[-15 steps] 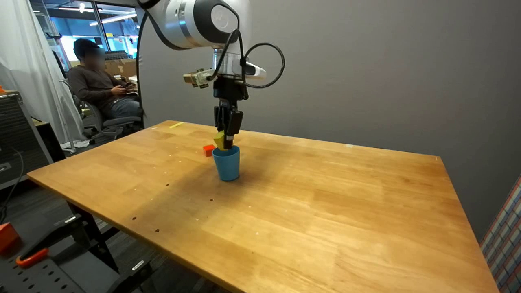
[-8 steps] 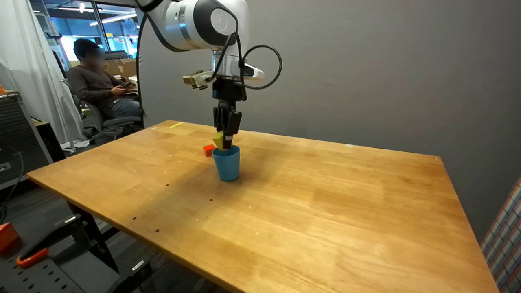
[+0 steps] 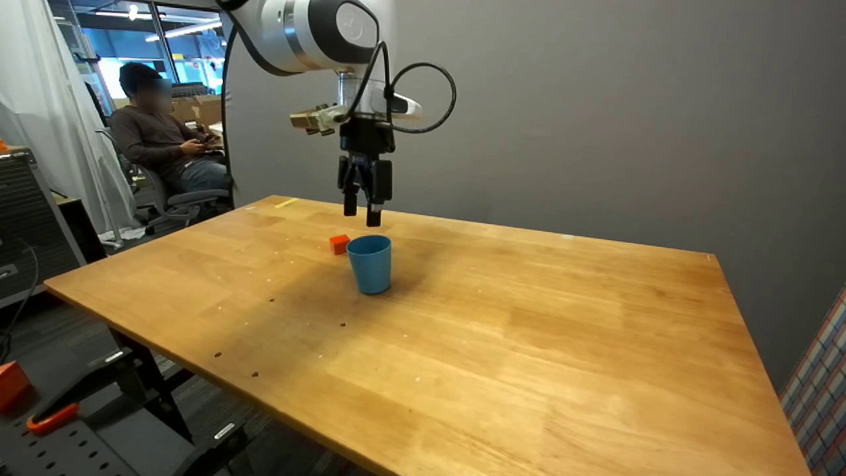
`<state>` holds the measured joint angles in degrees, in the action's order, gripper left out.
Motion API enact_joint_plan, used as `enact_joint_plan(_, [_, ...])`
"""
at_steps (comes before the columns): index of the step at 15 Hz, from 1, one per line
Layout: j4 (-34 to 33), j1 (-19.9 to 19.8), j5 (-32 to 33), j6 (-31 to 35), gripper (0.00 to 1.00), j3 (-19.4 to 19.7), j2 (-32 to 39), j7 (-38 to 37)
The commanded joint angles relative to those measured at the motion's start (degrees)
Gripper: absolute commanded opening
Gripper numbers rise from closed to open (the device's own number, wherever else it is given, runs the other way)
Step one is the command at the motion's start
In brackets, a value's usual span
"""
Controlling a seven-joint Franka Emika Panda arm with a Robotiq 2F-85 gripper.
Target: Put the yellow block in the cup
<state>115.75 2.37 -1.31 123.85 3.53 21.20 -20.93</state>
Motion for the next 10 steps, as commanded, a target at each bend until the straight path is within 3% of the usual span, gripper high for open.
enact_joint_plan(1, [4.2,2.6,6.6,-1.3,1.0,-0.6,-7.6,2.0])
enact_joint_plan(6, [6.1,5.1,15.3,-3.3,1.0,-3.9,-15.1,6.0])
enact_joint_plan(7, [3.6,4.2,13.3,-2.1,1.0,-3.6,-10.4,3.0])
enact_joint_plan(10, [3.8,4.3,13.4,-2.4,1.0,-4.2,-11.1,3.0])
